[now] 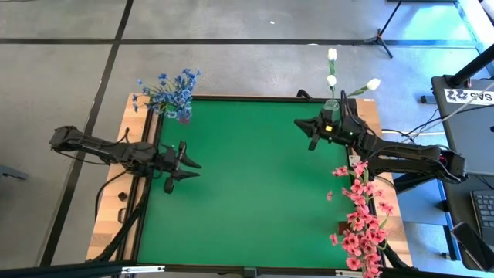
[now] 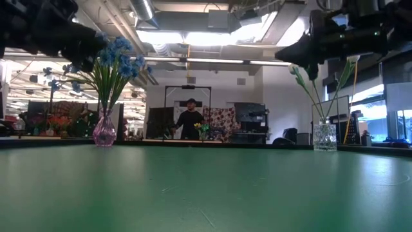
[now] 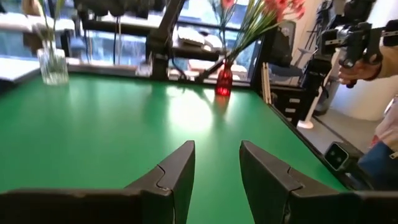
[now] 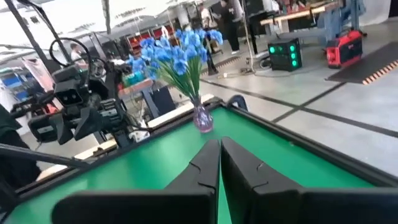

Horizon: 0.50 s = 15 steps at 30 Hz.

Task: Sort flowers into vase by color
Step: Return to Home Position

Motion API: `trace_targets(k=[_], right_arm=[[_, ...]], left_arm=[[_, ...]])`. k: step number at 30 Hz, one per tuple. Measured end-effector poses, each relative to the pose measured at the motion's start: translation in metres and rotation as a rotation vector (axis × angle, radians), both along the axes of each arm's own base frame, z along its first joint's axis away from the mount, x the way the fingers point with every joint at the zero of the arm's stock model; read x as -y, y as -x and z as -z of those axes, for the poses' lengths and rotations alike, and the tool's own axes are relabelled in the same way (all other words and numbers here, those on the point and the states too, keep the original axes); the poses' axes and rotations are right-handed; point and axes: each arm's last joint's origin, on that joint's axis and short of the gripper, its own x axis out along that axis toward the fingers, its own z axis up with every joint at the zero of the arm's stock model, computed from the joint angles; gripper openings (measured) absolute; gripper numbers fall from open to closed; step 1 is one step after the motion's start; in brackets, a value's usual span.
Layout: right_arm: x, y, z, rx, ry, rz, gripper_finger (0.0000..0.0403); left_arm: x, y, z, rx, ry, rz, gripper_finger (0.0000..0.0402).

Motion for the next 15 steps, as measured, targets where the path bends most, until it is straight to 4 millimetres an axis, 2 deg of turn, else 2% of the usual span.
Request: trace_targets(k=[3, 7, 15], right_arm=[[0.001, 0.000, 0.003, -0.029, -0.011, 0.028, 0.0017], [-0.005, 0.000, 0.005, -0.074, 0.041, 0.023, 0.0017], [-0.037, 0.001, -0.001, -0.099, 0.149, 0.076, 0.0017]], left_arm=[[0.000, 0.000, 0.003, -0.036, 0.014, -0.002, 0.0124], [0.002, 0.001, 0.004, -0.019, -0.109, 0.043, 0.0124], [0.001, 0.001, 0.004, -0.014, -0.162, 0.041, 0.0124]])
